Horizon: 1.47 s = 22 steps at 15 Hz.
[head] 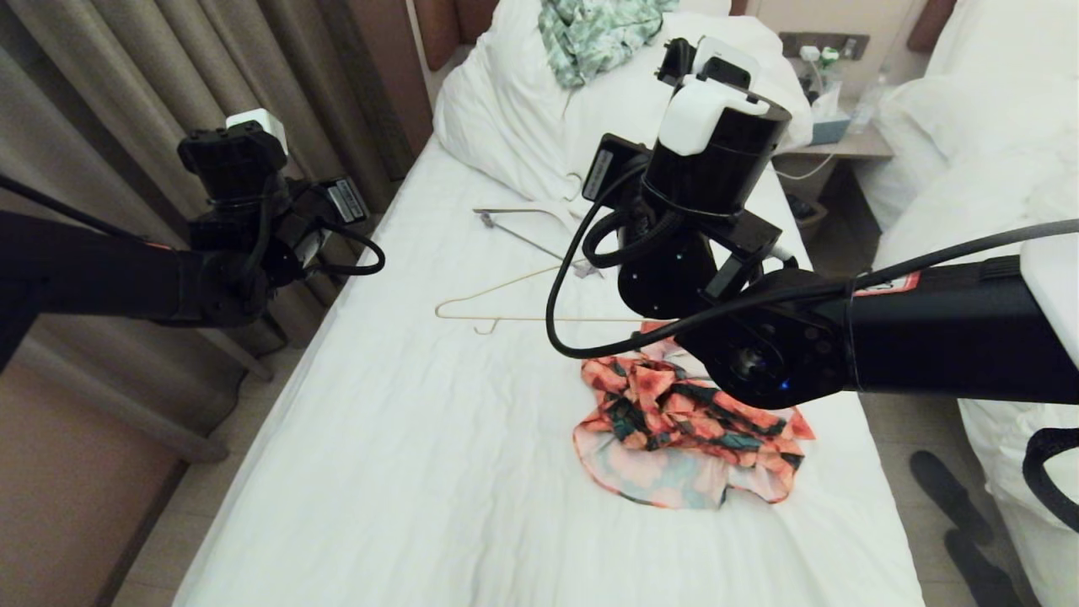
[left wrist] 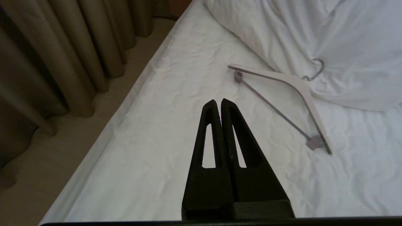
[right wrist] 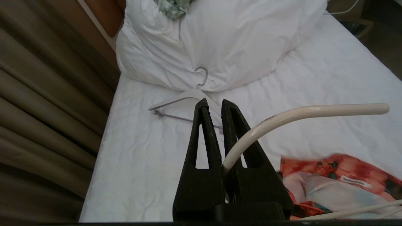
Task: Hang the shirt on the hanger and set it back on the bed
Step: Take the clothes hanger out of the clothes, then place the hanger on the bed
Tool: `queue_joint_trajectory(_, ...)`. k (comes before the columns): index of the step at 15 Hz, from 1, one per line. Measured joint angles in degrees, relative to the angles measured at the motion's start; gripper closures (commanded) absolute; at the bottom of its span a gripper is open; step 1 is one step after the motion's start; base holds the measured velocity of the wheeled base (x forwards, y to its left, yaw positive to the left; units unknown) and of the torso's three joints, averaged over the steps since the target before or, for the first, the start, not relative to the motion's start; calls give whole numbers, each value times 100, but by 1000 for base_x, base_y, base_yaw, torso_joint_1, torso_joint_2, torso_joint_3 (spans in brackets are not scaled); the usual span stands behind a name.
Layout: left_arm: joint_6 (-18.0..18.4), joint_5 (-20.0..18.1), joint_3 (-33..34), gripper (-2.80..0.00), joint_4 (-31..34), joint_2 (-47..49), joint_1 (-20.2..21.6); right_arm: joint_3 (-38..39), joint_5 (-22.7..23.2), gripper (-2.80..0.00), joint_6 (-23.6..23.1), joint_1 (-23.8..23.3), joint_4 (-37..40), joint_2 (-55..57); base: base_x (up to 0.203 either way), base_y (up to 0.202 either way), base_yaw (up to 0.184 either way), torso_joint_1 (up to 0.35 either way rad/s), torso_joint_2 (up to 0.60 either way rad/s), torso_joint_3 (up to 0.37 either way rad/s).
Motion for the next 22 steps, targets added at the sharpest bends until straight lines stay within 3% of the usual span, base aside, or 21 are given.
queue_joint_trajectory(4, 4, -5, -30, 0, 0, -51, 77, 653, -61, 0, -294, -88, 353, -106, 0, 0, 0, 0, 0, 0)
queue_joint_trajectory(7, 4, -5, -46, 0, 2, -71, 59, 1129, -11, 0, -348, -728, 954, 48, 0, 0, 0, 0, 0, 0)
queue_joint_trajectory(10, 6, -4, -45, 0, 0, -85, 57, 1225, 356, 0, -260, -1336, 1451, 576, 0, 0, 0, 0, 0, 0)
queue_joint_trajectory(11, 6, -5, -30, 0, 2, -93, 48, 1205, 494, -280, -180, -1471, 1451, 803, 0, 0, 0, 0, 0, 0)
queue_joint_trajectory(16, 0, -7, -15, 0, 0, -104, 29, 452, 733, -280, -94, -1661, 1204, 1831, 0, 0, 0, 0, 0, 0)
queue_joint_trajectory(20, 21, 3, 256, 0, -50, -264, 11, 1065, 379, -280, -243, -1376, 1475, 1726, 0, 0, 0, 0, 0, 0)
queue_joint_trajectory(21, 47, 12, 454, 0, -80, -385, 6, 1372, 251, 0, -264, -1297, 1494, 1570, 0, 0, 0, 0, 0, 0)
queue_joint_trajectory(22, 140, 26, 629, 0, -102, -542, -2, 1740, 187, 0, -273, -1244, 1526, 1371, 0, 0, 0, 0, 0, 0)
